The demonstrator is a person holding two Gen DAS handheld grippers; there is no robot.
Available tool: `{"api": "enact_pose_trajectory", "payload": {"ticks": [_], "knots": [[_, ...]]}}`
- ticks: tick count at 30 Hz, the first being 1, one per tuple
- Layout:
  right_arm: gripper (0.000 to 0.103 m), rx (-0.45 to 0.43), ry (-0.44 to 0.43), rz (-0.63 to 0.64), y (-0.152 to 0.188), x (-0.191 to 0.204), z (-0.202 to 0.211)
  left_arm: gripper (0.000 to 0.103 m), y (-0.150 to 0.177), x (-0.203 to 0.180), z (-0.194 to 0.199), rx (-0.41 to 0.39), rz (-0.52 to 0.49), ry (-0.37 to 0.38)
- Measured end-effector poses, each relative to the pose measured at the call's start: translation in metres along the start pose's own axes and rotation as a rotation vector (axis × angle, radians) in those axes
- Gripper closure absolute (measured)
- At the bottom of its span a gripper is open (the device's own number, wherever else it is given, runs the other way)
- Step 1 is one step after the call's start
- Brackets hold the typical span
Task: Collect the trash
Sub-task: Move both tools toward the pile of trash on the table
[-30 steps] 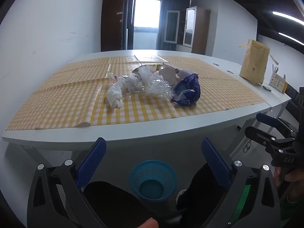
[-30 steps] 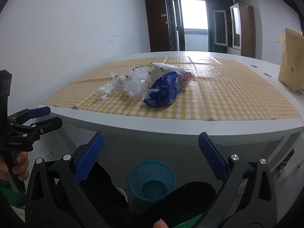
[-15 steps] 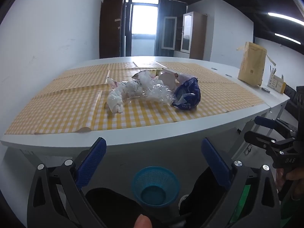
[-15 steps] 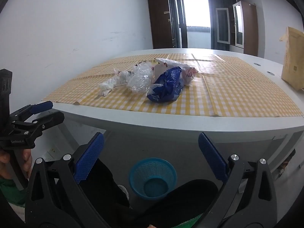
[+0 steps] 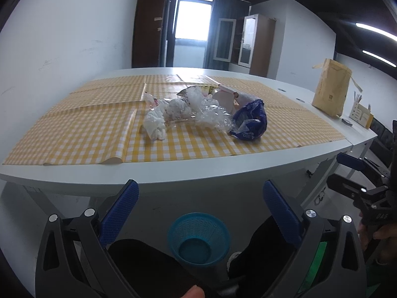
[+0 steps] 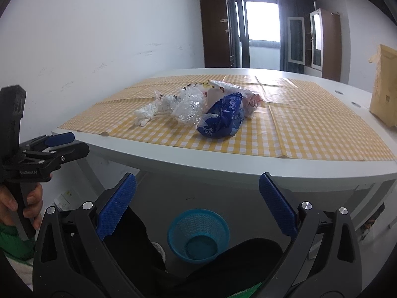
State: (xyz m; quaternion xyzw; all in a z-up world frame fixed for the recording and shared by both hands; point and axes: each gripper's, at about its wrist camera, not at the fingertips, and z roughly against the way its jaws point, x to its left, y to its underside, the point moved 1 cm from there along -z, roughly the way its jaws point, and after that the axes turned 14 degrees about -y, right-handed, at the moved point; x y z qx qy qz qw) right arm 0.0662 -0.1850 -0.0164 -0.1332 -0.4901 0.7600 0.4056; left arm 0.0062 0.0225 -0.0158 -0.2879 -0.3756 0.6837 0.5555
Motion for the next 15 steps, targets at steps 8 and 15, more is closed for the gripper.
{"api": "enact_pose_trajectory", "payload": {"ticks": [8, 15], "knots": [[0.009, 0.002, -0.027, -0.002, 0.0013, 0.0052, -0.0026, 0.006, 0.0005, -0.0006, -0.0043, 0.013, -0.01, 0.003], [0.009, -0.028, -0.02, -0.03, 0.0012, 0.004, 0.0013, 0.006, -0.0006, 0.0043, -0.002, -0.003, 0.025, 0.01]]}}
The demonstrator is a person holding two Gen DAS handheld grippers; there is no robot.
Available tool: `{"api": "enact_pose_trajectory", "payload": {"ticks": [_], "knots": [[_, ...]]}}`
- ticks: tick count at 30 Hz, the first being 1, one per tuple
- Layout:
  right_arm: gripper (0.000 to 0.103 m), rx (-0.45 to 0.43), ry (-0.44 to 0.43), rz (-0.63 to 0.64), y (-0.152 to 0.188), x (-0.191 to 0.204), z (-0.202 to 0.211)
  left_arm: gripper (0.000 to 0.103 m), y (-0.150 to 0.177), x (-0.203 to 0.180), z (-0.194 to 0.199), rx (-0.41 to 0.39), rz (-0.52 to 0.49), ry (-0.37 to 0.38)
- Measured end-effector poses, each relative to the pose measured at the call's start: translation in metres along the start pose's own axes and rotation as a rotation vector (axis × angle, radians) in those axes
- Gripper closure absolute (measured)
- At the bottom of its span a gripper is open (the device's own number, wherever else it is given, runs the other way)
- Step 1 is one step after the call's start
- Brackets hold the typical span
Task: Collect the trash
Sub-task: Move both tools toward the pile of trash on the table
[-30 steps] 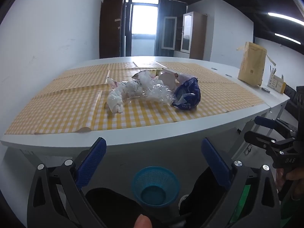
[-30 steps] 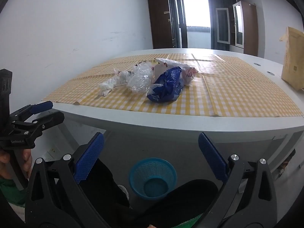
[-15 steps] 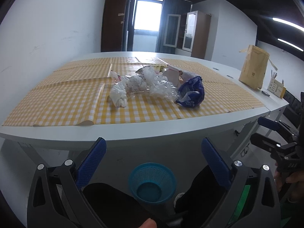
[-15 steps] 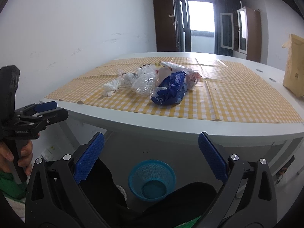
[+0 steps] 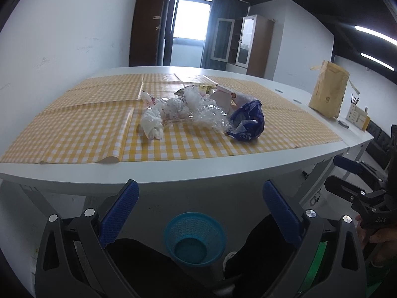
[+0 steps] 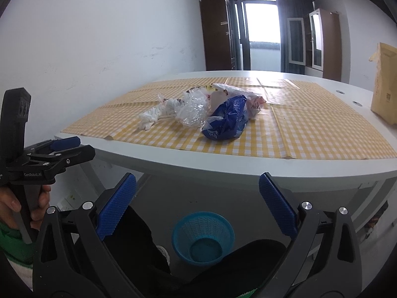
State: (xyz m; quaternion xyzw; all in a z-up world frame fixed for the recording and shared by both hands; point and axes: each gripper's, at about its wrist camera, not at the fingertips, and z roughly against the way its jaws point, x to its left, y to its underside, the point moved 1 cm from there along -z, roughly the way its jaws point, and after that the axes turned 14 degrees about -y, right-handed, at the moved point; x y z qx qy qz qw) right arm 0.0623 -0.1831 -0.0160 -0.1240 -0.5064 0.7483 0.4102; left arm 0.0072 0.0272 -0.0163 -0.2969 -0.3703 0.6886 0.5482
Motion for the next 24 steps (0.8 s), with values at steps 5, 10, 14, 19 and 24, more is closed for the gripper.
{"api": "enact_pose_trajectory", "payload": {"ticks": [5, 10, 14, 19, 24], "knots": [[0.009, 0.01, 0.001, -0.012, -0.0004, -0.0036, -0.0018, 0.006, -0.0008, 0.0003, 0.0013, -0.01, 0.002, 0.002], [0.009, 0.008, -0.006, -0.024, -0.0012, -0.0054, -0.001, 0.006, -0.0005, -0.0005, -0.0006, 0.01, 0.006, 0.017], [0.009, 0.011, -0.004, -0.016, -0.0002, -0.0036, -0.0001, 0.006, -0.001, 0.0012, -0.0016, 0.015, 0.017, 0.011], [0.009, 0.005, -0.011, -0.042, -0.0012, -0.0068, 0.0014, 0.006, -0.0012, 0.0078, -0.0003, 0.004, 0.045, -0.003], [0.009, 0.012, -0.016, -0.04, 0.0005, -0.0056, -0.0002, 0.006, -0.0032, 0.009, 0.0052, -0.02, 0.052, -0.002]]}}
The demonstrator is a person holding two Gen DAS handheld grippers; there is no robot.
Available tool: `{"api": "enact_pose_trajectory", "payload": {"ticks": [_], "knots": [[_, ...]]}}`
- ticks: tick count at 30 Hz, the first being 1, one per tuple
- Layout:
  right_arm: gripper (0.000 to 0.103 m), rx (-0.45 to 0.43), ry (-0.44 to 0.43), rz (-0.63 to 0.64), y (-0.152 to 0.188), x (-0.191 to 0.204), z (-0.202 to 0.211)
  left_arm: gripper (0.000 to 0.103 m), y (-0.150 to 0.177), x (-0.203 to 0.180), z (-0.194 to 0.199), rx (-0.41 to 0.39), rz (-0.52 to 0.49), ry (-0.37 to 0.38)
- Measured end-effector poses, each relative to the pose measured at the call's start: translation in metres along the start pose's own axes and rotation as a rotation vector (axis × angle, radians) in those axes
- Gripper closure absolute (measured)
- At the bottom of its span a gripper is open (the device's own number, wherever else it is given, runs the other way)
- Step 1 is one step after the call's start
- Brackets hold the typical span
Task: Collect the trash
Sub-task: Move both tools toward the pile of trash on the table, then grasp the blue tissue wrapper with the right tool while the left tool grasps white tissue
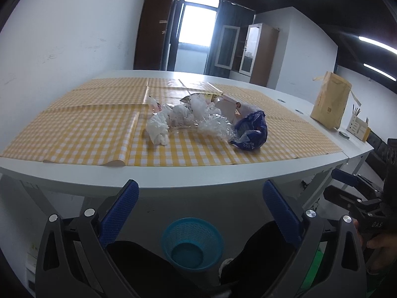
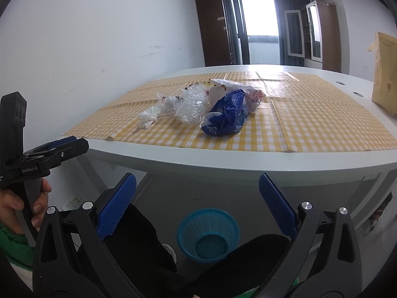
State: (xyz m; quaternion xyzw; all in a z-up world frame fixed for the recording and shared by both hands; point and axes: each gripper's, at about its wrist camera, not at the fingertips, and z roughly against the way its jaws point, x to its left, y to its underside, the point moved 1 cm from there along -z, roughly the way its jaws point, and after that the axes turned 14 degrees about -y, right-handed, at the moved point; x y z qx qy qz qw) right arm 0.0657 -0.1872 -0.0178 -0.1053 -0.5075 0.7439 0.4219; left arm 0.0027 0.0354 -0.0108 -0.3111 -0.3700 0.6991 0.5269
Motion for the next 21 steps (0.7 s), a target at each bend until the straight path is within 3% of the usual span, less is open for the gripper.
{"api": "enact_pose_trajectory", "payload": {"ticks": [12, 16, 21], "knots": [[0.009, 0.023, -0.022, 0.0, -0.002, -0.004, -0.013, 0.006, 0.001, 0.003, -0.02, 0.005, -0.002, -0.001], [0.009, 0.02, -0.011, 0.001, -0.013, -0.014, -0.024, 0.006, -0.008, 0.004, -0.032, 0.003, -0.002, -0.043], [0.011, 0.032, -0.019, -0.012, -0.029, -0.028, -0.041, 0.006, -0.024, 0.011, -0.049, 0.015, 0.018, -0.041]]}}
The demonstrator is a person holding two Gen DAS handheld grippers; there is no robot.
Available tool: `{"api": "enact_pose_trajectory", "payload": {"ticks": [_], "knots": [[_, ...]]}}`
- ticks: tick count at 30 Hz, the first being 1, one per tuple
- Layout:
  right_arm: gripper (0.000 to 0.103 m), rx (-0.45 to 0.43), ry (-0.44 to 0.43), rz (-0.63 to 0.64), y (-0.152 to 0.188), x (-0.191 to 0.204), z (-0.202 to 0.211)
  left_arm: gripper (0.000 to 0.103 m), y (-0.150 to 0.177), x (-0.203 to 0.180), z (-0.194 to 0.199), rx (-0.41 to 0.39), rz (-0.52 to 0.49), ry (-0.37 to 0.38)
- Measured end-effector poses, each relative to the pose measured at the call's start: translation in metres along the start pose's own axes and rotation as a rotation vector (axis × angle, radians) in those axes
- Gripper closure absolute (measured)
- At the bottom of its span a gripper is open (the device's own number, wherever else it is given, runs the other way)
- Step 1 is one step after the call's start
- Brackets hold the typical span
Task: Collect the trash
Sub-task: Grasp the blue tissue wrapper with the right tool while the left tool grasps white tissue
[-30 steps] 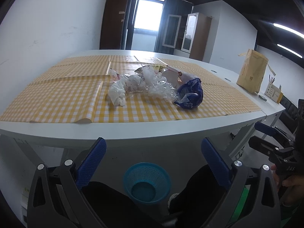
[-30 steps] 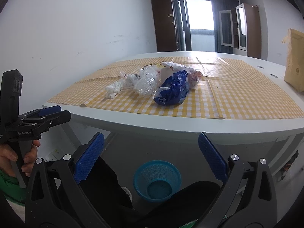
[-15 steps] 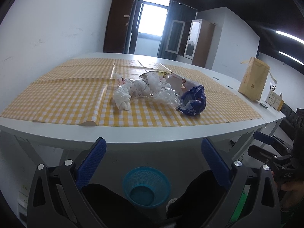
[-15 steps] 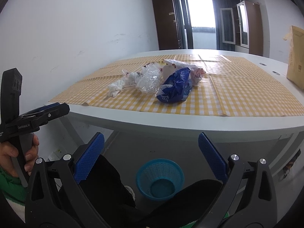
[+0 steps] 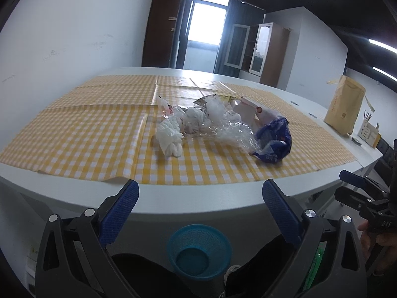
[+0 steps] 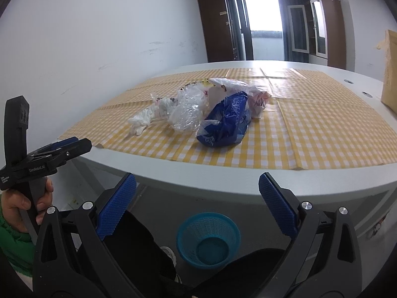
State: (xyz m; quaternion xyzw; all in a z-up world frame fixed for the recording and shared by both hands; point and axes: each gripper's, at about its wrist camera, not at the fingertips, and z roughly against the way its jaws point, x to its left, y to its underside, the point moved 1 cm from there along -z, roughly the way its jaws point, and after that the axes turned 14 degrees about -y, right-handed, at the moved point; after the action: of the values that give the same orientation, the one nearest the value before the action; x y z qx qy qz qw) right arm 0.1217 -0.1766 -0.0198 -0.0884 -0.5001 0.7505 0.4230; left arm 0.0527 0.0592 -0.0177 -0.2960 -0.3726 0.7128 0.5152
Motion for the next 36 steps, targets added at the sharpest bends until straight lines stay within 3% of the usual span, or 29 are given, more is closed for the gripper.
{"api": "enact_pose_trajectory", "payload": {"ticks": [11, 16, 22, 25, 27, 29, 30, 36], "knots": [[0.015, 0.008, 0.016, -0.051, -0.04, -0.046, -0.042, 0.015, -0.032, 0.019, -0.064, 0.071, 0.053, -0.072], [0.021, 0.007, 0.021, -0.083, -0.058, -0.064, -0.066, 0.018, -0.042, 0.021, -0.09, 0.106, 0.07, -0.075], [0.037, 0.061, 0.042, -0.084, -0.068, -0.072, -0.094, 0.03, -0.05, 0.019, -0.115, 0.139, 0.08, -0.082], [0.048, 0.077, 0.037, -0.119, -0.07, -0.078, -0.102, 0.051, -0.051, 0.024, -0.129, 0.189, 0.12, -0.058], [0.064, 0.087, 0.042, -0.109, -0.071, -0.077, -0.105, 0.082, -0.05, 0.024, -0.137, 0.21, 0.121, -0.041], [0.072, 0.087, 0.043, -0.1, -0.07, -0.075, -0.105, 0.101, -0.049, 0.025, -0.137, 0.206, 0.126, -0.039], [0.082, 0.082, 0.044, -0.098, -0.07, -0.074, -0.103, 0.101, -0.048, 0.026, -0.134, 0.191, 0.132, -0.036], [0.086, 0.05, 0.018, -0.103, -0.063, -0.07, -0.09, 0.101, -0.046, 0.033, -0.105, 0.101, 0.152, -0.06]]}}
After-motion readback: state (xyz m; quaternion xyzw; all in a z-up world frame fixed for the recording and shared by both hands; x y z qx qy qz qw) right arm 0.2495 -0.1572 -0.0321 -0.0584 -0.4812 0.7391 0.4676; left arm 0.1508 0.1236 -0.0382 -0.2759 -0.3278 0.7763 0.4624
